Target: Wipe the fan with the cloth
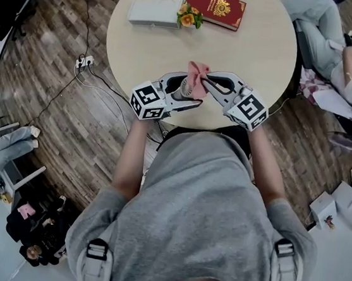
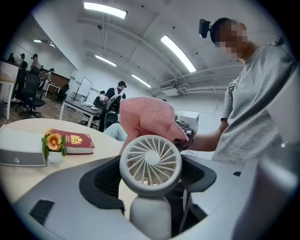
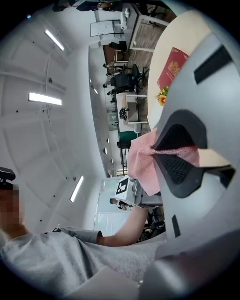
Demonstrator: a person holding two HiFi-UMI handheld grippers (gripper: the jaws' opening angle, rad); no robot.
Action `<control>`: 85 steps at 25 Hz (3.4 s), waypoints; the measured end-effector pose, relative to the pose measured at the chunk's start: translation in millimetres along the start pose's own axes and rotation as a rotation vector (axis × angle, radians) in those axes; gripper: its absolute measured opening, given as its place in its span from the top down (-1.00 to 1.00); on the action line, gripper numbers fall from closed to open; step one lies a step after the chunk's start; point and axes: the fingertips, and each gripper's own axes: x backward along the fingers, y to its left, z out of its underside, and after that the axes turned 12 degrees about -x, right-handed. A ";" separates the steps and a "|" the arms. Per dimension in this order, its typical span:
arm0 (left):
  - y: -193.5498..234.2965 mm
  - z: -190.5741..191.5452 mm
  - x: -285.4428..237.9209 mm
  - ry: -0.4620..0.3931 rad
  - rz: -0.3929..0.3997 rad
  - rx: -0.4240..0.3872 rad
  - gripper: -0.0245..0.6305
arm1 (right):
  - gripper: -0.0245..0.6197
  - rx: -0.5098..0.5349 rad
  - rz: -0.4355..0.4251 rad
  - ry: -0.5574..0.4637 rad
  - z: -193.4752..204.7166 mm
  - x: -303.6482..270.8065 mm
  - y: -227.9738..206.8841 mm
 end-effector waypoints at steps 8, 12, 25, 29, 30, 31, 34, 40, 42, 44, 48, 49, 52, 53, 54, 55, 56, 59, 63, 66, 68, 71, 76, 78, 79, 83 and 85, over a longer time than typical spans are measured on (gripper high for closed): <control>-21.8 -24.0 3.2 -0.135 0.118 0.036 -0.22 | 0.84 -0.053 -0.007 -0.017 1.3 2.6 -3.6; -14.0 -23.0 8.1 -0.118 0.089 0.014 -0.22 | 0.84 -0.058 -0.011 -0.014 3.9 4.9 0.4; -14.4 1.2 6.2 0.009 0.131 -0.051 -0.22 | 0.84 -0.072 -0.171 -0.009 -10.6 -2.7 27.4; -23.1 4.6 5.3 0.042 0.178 -0.086 -0.22 | 0.84 -0.101 -0.187 0.023 -8.3 -7.9 25.8; -26.9 5.1 4.7 0.050 0.197 -0.094 -0.22 | 0.84 -0.108 -0.191 0.028 -7.2 -8.8 25.5; -31.3 5.1 4.1 0.055 0.217 -0.099 -0.22 | 0.84 -0.113 -0.196 0.031 -6.3 -9.4 25.5; -42.9 2.4 4.8 0.048 0.266 -0.095 -0.22 | 0.84 -0.126 -0.206 0.032 -5.7 -11.0 26.6; -44.5 -17.4 14.1 -0.085 0.300 -0.019 -0.22 | 0.84 -0.138 -0.173 0.024 -6.3 -9.2 19.4; -37.6 -28.7 21.8 -0.168 0.287 0.033 -0.22 | 0.84 -0.138 -0.161 0.018 -7.6 -8.6 17.4; -32.6 -38.8 30.1 -0.249 0.284 0.078 -0.22 | 0.84 -0.132 -0.162 0.017 -7.9 -9.9 18.7; -27.6 -51.5 40.8 -0.376 0.291 0.142 -0.22 | 0.84 -0.131 -0.160 -0.011 -11.1 -10.8 22.9; -26.6 -53.7 43.0 -0.403 0.288 0.156 -0.22 | 0.84 -0.129 -0.159 -0.019 -12.4 -11.0 24.4; -22.8 -57.2 48.2 -0.473 0.274 0.194 -0.22 | 0.84 -0.121 -0.148 -0.028 -15.2 -11.9 27.6; -21.6 -57.7 49.1 -0.491 0.270 0.205 -0.22 | 0.84 -0.119 -0.144 -0.030 -15.9 -12.2 28.0; -20.2 -58.1 49.6 -0.506 0.264 0.214 -0.22 | 0.84 -0.118 -0.141 -0.031 -16.4 -12.4 28.3; -18.7 -58.4 49.9 -0.518 0.259 0.221 -0.22 | 0.84 -0.117 -0.138 -0.033 -16.7 -12.6 28.6; -17.3 -58.4 49.9 -0.527 0.255 0.228 -0.22 | 0.84 -0.116 -0.134 -0.035 -16.6 -12.8 28.7; -14.2 -57.7 50.1 -0.549 0.249 0.243 -0.22 | 0.84 -0.116 -0.123 -0.048 -16.2 -12.9 28.1; -5.2 -58.1 54.8 -0.598 0.226 0.276 -0.22 | 0.84 -0.117 -0.115 -0.050 -16.4 -12.5 31.1; 3.7 -56.2 57.5 -0.628 0.207 0.300 -0.22 | 0.84 -0.097 -0.132 -0.032 -14.4 -20.4 38.8; 8.0 -56.0 59.0 -0.647 0.191 0.311 -0.22 | 0.84 -0.084 -0.141 -0.025 -12.8 -24.1 43.5; 12.9 -56.5 61.5 -0.664 0.171 0.325 -0.22 | 0.84 -0.071 -0.160 -0.011 -11.5 -24.8 51.2; 23.5 -50.3 59.4 -0.660 0.152 0.366 -0.22 | 0.84 -0.058 -0.207 -0.018 -13.0 -24.6 60.0; 25.9 -49.3 58.8 -0.668 0.153 0.383 -0.22 | 0.84 -0.063 -0.214 -0.046 -19.8 -23.4 59.8; 26.3 -49.1 58.0 -0.670 0.156 0.390 -0.22 | 0.84 -0.062 -0.215 -0.063 -24.2 -22.5 59.0; 22.2 -50.3 51.0 -0.670 0.194 0.413 -0.22 | 0.84 -0.062 -0.180 -0.125 -39.1 -17.3 47.7; 19.1 -51.8 47.5 -0.670 0.226 0.426 -0.22 | 0.84 -0.059 -0.145 -0.141 -43.4 -15.6 39.0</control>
